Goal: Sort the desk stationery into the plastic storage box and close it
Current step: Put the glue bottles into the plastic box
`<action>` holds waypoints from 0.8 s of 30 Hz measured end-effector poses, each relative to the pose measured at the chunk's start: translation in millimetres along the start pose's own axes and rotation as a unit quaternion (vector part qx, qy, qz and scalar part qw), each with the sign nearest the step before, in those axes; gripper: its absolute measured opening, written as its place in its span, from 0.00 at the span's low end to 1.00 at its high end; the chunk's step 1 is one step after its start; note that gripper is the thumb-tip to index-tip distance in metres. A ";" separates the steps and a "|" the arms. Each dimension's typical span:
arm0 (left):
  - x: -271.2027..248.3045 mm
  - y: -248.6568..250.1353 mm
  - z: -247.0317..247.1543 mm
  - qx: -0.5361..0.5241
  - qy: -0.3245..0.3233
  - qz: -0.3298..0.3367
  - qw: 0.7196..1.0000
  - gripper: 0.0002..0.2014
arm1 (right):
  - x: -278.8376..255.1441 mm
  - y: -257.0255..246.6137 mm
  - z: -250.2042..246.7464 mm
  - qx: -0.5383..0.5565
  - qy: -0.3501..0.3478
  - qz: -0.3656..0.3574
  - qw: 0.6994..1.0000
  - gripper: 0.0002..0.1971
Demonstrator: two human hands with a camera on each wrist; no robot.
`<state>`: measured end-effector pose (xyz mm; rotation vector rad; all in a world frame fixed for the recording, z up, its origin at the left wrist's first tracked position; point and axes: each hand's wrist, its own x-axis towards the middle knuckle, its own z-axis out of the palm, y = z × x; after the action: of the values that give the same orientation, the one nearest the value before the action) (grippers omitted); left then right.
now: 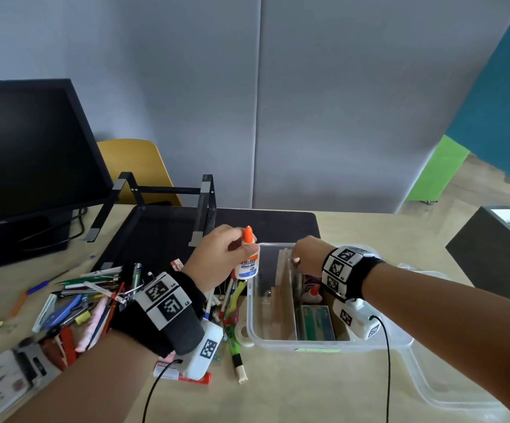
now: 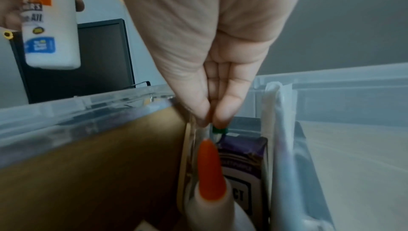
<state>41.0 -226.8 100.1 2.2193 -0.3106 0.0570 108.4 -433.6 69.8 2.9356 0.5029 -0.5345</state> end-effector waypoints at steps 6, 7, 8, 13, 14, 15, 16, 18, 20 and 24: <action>12.0 15.0 10.2 0.022 -0.023 0.021 0.999 0.13 | -17.2 12.8 -8.2 0.037 0.007 -0.019 0.999 0.12; 15.2 17.3 12.5 0.019 -0.029 0.024 0.999 0.13 | -21.6 14.7 -9.7 0.039 0.007 -0.024 0.999 0.12; 18.5 19.7 15.0 0.018 -0.035 0.028 0.999 0.12 | -26.6 16.3 -10.8 0.038 0.005 -0.029 0.999 0.12; 37.2 34.3 31.1 0.040 -0.077 0.036 0.996 0.10 | -52.0 26.0 4.6 0.059 -0.045 -0.065 0.995 0.16; 40.5 37.9 34.7 0.037 -0.085 0.035 0.995 0.10 | -55.2 27.7 9.6 0.058 -0.042 -0.081 0.994 0.16; 43.3 41.7 38.1 0.041 -0.093 0.035 0.994 0.10 | -58.3 28.9 13.4 0.062 -0.035 -0.092 0.993 0.15; 45.9 44.9 41.4 0.049 -0.101 0.037 0.993 0.10 | -60.9 29.4 16.3 0.063 -0.028 -0.101 0.992 0.14; 51.2 49.1 47.8 0.073 -0.126 0.040 0.989 0.10 | -64.9 29.2 19.3 0.052 -0.020 -0.116 0.992 0.14; 55.6 51.2 53.9 0.115 -0.163 0.047 0.979 0.10 | -67.5 29.2 21.7 0.040 -0.018 -0.124 0.991 0.14; 62.6 50.8 63.4 0.191 -0.215 0.051 0.956 0.10 | -67.2 32.9 27.9 0.004 -0.005 -0.117 0.993 0.14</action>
<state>84.9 -319.1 109.1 2.5872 -0.7031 -0.3429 51.3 -489.5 69.8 2.8969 0.8511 -0.5750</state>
